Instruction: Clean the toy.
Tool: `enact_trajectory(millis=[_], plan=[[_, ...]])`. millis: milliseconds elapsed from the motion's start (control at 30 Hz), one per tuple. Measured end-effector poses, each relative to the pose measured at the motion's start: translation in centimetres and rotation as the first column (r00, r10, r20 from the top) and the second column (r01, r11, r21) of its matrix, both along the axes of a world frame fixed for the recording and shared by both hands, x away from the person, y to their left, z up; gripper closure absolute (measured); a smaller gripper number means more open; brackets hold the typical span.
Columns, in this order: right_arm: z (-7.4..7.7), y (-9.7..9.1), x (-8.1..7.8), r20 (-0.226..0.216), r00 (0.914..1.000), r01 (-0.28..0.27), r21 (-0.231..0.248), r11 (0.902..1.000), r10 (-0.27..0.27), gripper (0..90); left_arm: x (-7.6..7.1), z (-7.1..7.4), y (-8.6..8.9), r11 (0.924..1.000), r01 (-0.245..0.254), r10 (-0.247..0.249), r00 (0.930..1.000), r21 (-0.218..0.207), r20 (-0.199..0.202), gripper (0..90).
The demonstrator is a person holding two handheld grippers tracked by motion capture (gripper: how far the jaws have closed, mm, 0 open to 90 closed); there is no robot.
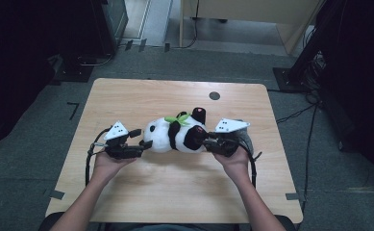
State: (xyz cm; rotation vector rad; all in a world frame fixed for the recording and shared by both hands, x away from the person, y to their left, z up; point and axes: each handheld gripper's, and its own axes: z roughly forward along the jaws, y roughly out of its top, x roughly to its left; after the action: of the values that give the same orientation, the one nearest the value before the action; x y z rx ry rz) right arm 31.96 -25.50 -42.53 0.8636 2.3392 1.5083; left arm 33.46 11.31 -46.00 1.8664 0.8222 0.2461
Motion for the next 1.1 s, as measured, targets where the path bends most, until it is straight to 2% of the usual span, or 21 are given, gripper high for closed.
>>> enact_trajectory(millis=[33, 67, 100, 133, 200, 233, 300, 400, 500, 533, 600, 667, 700, 733, 833, 867, 900, 933, 1000, 1033, 1100], plan=[[0.4, -0.4, 0.2, -0.008, 0.9999, 0.015, 0.007, 0.9999, -0.015, 74.7, 0.1, 0.1, 0.5, 0.9998, 0.007, -0.007, 1.0000, -0.021, 0.000, 28.5], [0.6, -0.5, 0.3, -0.007, 0.9999, 0.015, 0.012, 0.9998, -0.015, 74.7, 0.1, 0.1, 0.5, 0.9998, 0.007, -0.007, 1.0000, -0.021, 0.000, 28.5], [0.6, -0.5, 0.3, -0.007, 0.9999, 0.015, 0.012, 0.9998, -0.015, 74.7, 0.1, 0.2, 0.8, 0.9994, 0.020, -0.020, 0.9998, -0.028, 0.006, 28.5], [0.9, -1.0, 0.5, -0.021, 0.9995, 0.027, 0.037, 0.9990, -0.026, 74.8, 0.0, 0.1, 1.3, 0.9977, 0.054, -0.054, 0.9984, -0.041, 0.016, 28.8], [1.0, -1.1, 0.6, -0.028, 0.9992, 0.031, 0.049, 0.9983, -0.030, 74.8, -0.1, 0.0, 1.5, 0.9966, 0.071, -0.070, 0.9974, -0.041, 0.018, 28.7], [1.4, -1.6, 0.9, -0.048, 0.9984, 0.035, 0.083, 0.9959, -0.031, 74.8, -0.1, -0.1, 1.6, 0.9967, 0.074, -0.074, 0.9970, -0.032, 0.025, 28.8], [1.8, -1.7, 1.1, -0.045, 0.9986, 0.031, 0.091, 0.9954, -0.027, 74.8, 0.2, -0.6, 1.7, 0.9959, 0.090, -0.090, 0.9949, -0.005, 0.046, 28.9], [2.1, -1.6, 1.2, -0.047, 0.9987, 0.022, 0.097, 0.9950, -0.017, 74.8, 0.4, -0.9, 1.7, 0.9946, 0.103, -0.103, 0.9925, 0.004, 0.066, 29.4], [2.5, -1.5, 1.2, -0.062, 0.9980, 0.017, 0.119, 0.9927, -0.010, 74.7, 0.7, -1.4, 1.3, 0.9916, 0.122, -0.125, 0.9886, 0.042, 0.083, 29.6], [2.7, -1.4, 1.2, -0.071, 0.9974, 0.000, 0.133, 0.9911, 0.009, 74.7, 0.9, -1.7, 1.2, 0.9915, 0.124, -0.126, 0.9899, 0.038, 0.065, 29.7], [2.8, -1.4, 1.2, -0.075, 0.9971, -0.001, 0.137, 0.9905, 0.011, 74.8, 1.1, -1.8, 1.1, 0.9915, 0.122, -0.125, 0.9902, 0.044, 0.062, 29.7], [2.9, -1.3, 1.2, -0.083, 0.9962, -0.015, 0.149, 0.9887, 0.028, 74.8, 1.2, -1.8, 1.1, 0.9917, 0.124, -0.126, 0.9893, 0.033, 0.073, 29.6], [2.9, -1.0, 1.2, -0.091, 0.9947, -0.034, 0.148, 0.9884, 0.048, 74.7, 1.3, -1.7, 1.0, 0.9903, 0.133, -0.137, 0.9861, 0.038, 0.095, 29.5], [2.9, -0.9, 1.3, -0.098, 0.9940, -0.035, 0.145, 0.9888, 0.050, 74.7, 1.3, -1.7, 1.0, 0.9903, 0.133, -0.137, 0.9861, 0.038, 0.095, 29.2], [2.7, -0.7, 1.5, -0.118, 0.9909, -0.048, 0.142, 0.9888, 0.065, 74.6, 1.3, -1.5, 0.6, 0.9857, 0.161, -0.166, 0.9791, 0.051, 0.118, 26.5], [2.4, -0.6, 1.7, -0.140, 0.9864, -0.065, 0.145, 0.9873, 0.085, 74.6, 1.2, -1.4, 0.3, 0.9853, 0.163, -0.168, 0.9787, 0.053, 0.118, 23.7], [2.4, -0.6, 1.7, -0.140, 0.9864, -0.065, 0.145, 0.9873, 0.085, 74.6, 1.2, -1.4, 0.3, 0.9853, 0.163, -0.168, 0.9787, 0.053, 0.118, 21.0], [2.3, -0.5, 1.8, -0.157, 0.9832, -0.069, 0.145, 0.9870, 0.092, 74.5, 1.4, -1.3, 0.2, 0.9862, 0.160, -0.163, 0.9814, 0.044, 0.101, 21.0], [2.0, -0.2, 1.9, -0.169, 0.9810, -0.071, 0.142, 0.9873, 0.095, 74.5, 1.5, -1.2, -0.1, 0.9881, 0.147, -0.150, 0.9841, 0.047, 0.095, 19.7], [1.9, -0.1, 1.9, -0.169, 0.9809, -0.072, 0.143, 0.9871, 0.096, 74.5, 1.7, -1.2, -0.2, 0.9886, 0.141, -0.146, 0.9854, 0.052, 0.088, 19.7], [1.8, 0.1, 1.9, -0.165, 0.9814, -0.075, 0.140, 0.9873, 0.098, 74.5, 1.7, -1.3, -0.4, 0.9894, 0.127, -0.133, 0.9864, 0.070, 0.096, 26.5]])
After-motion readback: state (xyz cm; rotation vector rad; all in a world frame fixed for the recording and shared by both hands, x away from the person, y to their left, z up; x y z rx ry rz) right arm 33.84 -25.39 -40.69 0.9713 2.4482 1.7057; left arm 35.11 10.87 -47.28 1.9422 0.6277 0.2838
